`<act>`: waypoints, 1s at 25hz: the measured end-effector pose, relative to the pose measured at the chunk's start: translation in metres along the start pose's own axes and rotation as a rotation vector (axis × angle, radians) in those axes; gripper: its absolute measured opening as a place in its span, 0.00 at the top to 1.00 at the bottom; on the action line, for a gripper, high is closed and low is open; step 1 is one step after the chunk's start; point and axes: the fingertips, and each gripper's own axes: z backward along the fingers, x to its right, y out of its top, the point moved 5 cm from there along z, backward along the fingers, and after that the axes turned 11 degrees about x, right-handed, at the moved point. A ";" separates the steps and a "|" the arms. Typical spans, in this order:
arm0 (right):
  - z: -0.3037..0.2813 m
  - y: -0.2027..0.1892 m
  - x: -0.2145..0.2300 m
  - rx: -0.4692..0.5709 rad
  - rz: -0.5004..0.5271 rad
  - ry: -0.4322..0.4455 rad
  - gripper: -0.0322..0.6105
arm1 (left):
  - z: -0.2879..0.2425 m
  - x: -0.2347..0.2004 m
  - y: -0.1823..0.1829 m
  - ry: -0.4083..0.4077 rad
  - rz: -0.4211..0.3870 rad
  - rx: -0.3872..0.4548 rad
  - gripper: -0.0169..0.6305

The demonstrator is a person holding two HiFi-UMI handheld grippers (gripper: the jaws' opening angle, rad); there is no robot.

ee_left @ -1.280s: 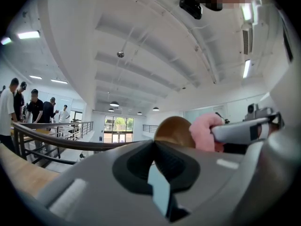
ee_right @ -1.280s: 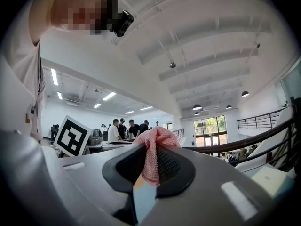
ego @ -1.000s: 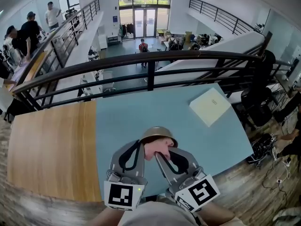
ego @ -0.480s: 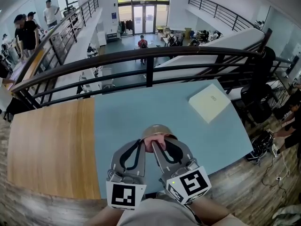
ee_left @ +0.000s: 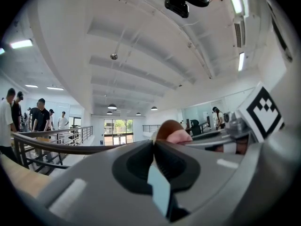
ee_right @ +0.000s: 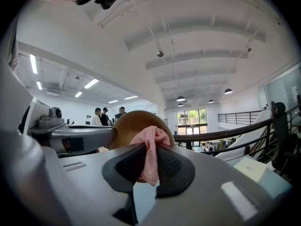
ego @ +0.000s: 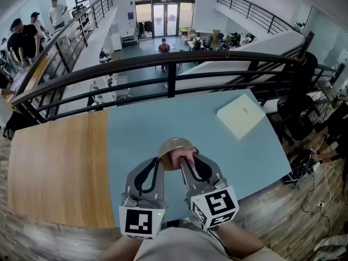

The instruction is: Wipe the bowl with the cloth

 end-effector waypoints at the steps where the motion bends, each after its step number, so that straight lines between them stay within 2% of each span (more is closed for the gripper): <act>1: 0.000 -0.005 0.000 -0.011 0.016 0.000 0.87 | 0.000 0.000 -0.002 0.002 0.001 -0.004 0.96; 5: -0.003 -0.021 -0.006 -0.051 0.067 0.022 0.87 | 0.000 -0.003 -0.007 0.005 0.007 -0.024 0.95; 9: -0.004 -0.032 -0.017 -0.107 0.135 0.090 0.87 | -0.002 -0.003 -0.009 0.007 -0.014 -0.031 0.95; 16: -0.013 -0.041 -0.042 -0.188 0.117 0.212 0.88 | -0.003 -0.006 -0.020 0.001 -0.043 -0.061 0.95; 21: -0.022 -0.031 -0.045 -0.175 0.103 0.233 0.88 | -0.003 -0.009 -0.026 -0.002 -0.043 -0.073 0.95; 25: -0.025 -0.015 -0.032 -0.120 0.131 0.197 0.88 | -0.006 -0.004 -0.029 -0.009 -0.034 -0.080 0.96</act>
